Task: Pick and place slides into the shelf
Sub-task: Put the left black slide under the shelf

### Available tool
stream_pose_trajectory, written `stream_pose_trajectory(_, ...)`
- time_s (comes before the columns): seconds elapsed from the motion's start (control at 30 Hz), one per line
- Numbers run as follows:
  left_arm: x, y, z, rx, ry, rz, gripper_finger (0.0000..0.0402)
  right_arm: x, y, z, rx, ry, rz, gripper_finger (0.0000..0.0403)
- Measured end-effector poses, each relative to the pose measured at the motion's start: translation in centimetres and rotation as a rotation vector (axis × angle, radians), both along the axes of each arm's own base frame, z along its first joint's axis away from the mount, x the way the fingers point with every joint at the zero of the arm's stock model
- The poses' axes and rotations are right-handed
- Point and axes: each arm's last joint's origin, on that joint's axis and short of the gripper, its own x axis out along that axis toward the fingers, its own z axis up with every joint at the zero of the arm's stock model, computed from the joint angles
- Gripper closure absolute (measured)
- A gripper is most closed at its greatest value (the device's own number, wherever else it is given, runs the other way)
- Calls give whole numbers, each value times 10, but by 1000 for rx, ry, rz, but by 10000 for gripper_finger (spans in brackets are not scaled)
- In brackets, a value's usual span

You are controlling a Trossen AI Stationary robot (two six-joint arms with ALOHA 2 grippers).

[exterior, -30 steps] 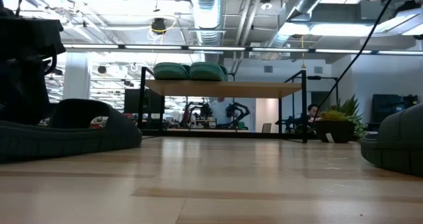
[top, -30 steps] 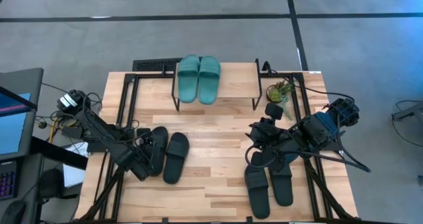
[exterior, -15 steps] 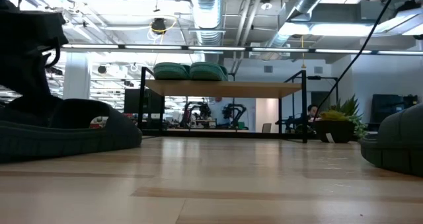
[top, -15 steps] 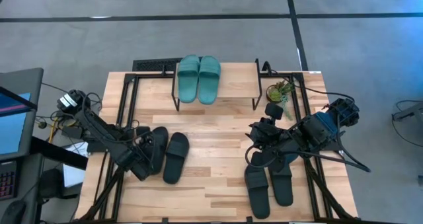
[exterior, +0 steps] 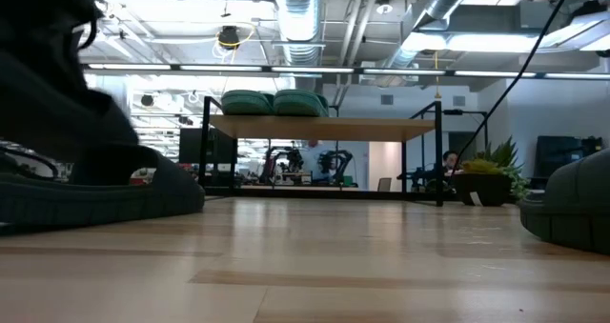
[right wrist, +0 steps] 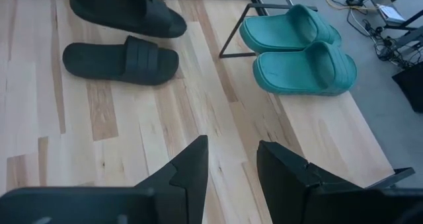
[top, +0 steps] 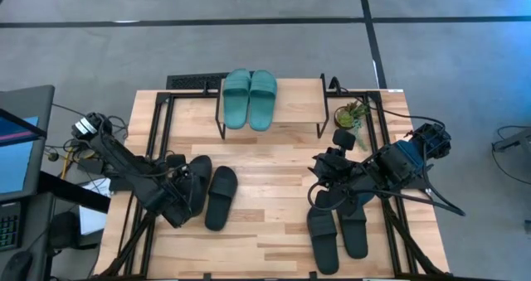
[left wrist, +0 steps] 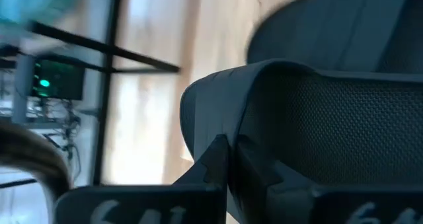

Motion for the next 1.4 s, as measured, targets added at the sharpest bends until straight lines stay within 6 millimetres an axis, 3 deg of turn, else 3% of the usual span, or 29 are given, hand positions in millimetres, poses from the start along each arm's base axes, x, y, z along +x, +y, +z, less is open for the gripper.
stream_pose_trajectory(0.27,15,1,33,49,-92,-11,401,0,0,0,0,0,0,285)
stream_pose_trajectory(0.53,55,16,38,29,-162,-64,401,0,0,0,-10,6,10,285)
stream_pose_trajectory(0.77,89,42,45,48,-211,-111,401,0,0,0,-17,10,18,285)
stream_pose_trajectory(1.0,107,76,49,23,-214,-108,401,0,0,0,-17,10,18,285)
stream_pose_trajectory(1.2,122,85,39,-24,-224,-88,401,0,0,0,-17,10,18,285)
stream_pose_trajectory(1.4,140,79,8,-62,-158,-54,401,0,0,0,-17,10,18,285)
